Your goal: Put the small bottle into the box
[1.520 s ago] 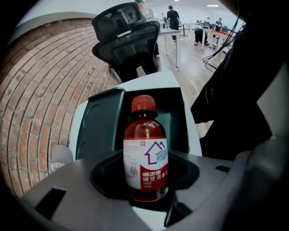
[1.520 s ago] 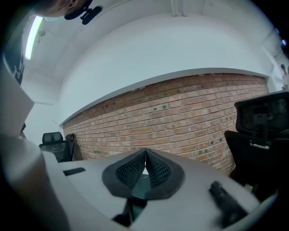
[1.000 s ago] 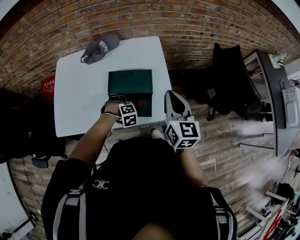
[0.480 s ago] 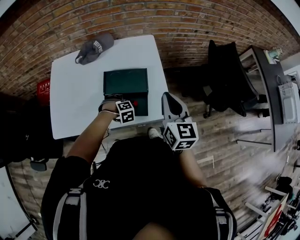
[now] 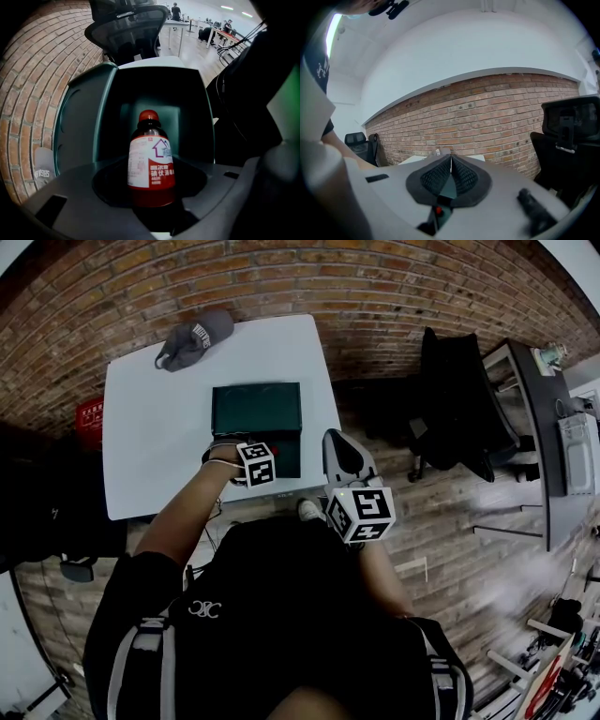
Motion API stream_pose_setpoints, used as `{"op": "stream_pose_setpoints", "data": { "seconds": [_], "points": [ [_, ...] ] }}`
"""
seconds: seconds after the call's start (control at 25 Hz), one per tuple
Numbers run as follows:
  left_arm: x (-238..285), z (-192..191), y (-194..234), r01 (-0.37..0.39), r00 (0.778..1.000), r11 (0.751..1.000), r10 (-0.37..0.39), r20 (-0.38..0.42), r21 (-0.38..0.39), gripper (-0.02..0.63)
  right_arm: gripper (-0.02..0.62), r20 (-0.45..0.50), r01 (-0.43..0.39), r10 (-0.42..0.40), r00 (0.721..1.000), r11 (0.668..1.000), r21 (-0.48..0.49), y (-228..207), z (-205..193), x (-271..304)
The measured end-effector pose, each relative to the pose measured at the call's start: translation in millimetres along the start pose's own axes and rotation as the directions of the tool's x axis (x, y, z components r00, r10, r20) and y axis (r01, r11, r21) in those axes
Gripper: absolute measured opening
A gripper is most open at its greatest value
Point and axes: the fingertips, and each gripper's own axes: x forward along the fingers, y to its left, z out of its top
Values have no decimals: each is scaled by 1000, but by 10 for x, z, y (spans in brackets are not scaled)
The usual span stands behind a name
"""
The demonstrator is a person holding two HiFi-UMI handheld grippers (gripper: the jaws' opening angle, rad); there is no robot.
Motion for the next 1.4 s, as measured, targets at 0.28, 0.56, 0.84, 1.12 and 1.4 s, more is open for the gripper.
{"op": "stream_pose_setpoints", "data": {
  "seconds": [0.28,0.56,0.84,1.12,1.4],
  "points": [
    [-5,-12,8,6,1000,1000,-6,28,-23,202,29,-3,-11,11,1000,1000,-6,14,21,79],
    [-78,-109,-28,-4,999,997,8,47,-71,279,29,-11,-50,50,999,999,-8,116,14,177],
    [-455,-126,80,-56,980,975,95,176,-216,240,29,-24,-103,103,994,995,-4,272,-35,278],
    [-1066,22,312,-53,848,873,296,439,-485,93,29,-25,-165,165,986,986,-17,484,-34,383],
    [-1904,-120,563,-102,610,717,593,526,-690,46,29,-12,-210,209,978,977,-35,712,14,498]
  ]
}}
